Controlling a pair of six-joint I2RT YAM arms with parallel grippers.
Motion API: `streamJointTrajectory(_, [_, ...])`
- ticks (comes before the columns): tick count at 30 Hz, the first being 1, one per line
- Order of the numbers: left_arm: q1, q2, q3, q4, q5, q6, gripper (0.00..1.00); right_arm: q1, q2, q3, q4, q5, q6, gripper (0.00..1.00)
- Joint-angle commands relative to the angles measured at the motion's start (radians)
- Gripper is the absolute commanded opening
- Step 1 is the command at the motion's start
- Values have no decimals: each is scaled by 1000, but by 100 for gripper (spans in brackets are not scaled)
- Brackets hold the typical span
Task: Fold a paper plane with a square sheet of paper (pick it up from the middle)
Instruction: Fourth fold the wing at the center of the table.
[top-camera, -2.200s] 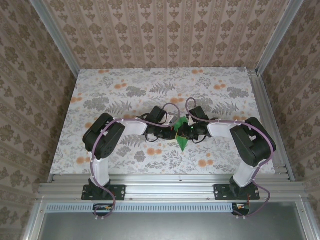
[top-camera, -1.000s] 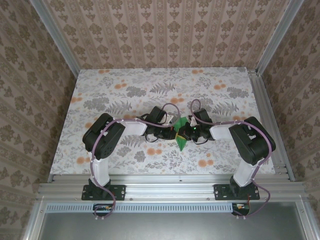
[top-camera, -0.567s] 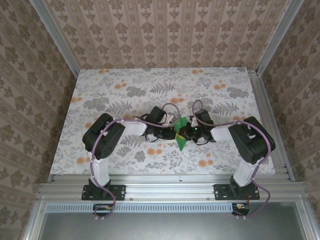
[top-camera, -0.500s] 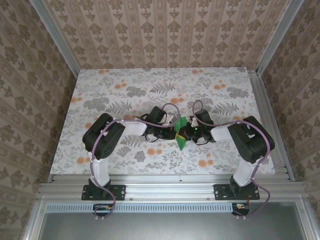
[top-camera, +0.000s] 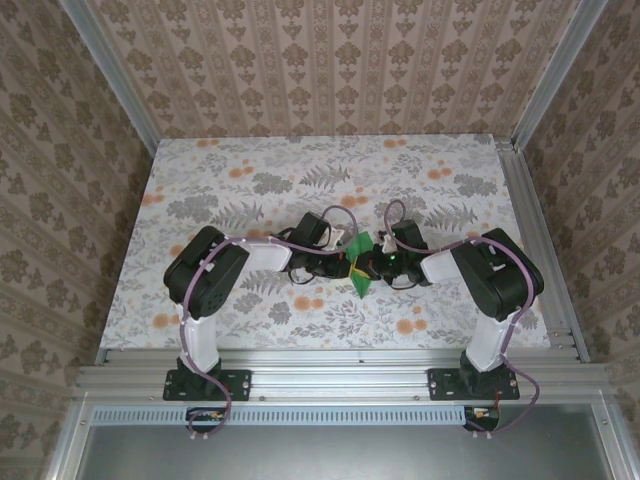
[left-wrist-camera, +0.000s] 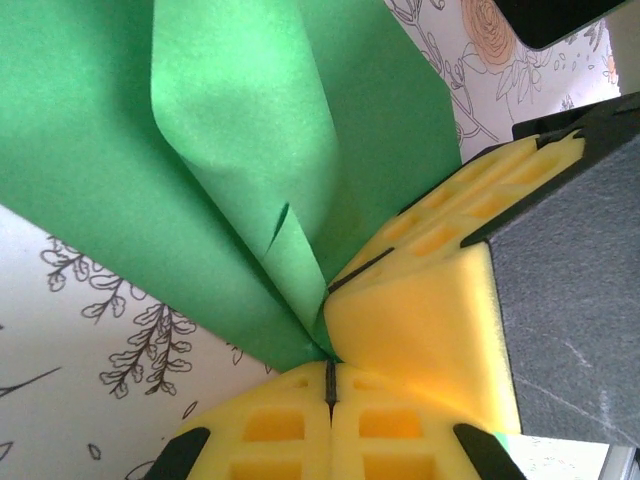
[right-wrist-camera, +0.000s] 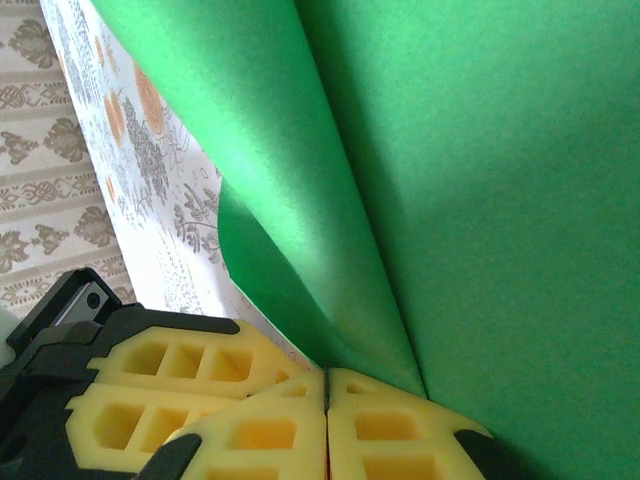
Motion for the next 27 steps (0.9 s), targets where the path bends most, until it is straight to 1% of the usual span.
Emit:
streamJointTrajectory(1, [-8, -3, -10, 12, -6, 0, 0, 18, 52, -13, -142, 62, -48, 12])
streamJointTrajectory(6, [-3, -21, -7, 25, -2, -15, 0, 18, 55, -14, -210, 104, -91, 15])
streamJointTrajectory(11, [-3, -53, 8, 29, 6, -29, 0, 18, 76, -12, -217, 118, -97, 16])
streamJointTrajectory(15, [2, -89, 16, 14, 4, -31, 1, 19, 84, -11, -229, 125, -106, 19])
streamJointTrajectory(17, [7, -112, 17, -4, -5, -28, 2, 18, 85, -12, -228, 128, -106, 23])
streamJointTrajectory(19, [10, -133, 17, -22, -18, -27, 5, 18, 81, -15, -224, 126, -106, 27])
streamJointTrajectory(21, [12, -147, 25, -51, -38, -23, 9, 18, 77, -18, -219, 128, -100, 29])
streamJointTrajectory(25, [11, -158, 37, -76, -88, -43, 15, 18, 58, -29, -189, 120, -82, 31])
streamJointTrajectory(27, [11, -163, 42, -86, -124, -59, 21, 18, 46, -31, -188, 122, -80, 31])
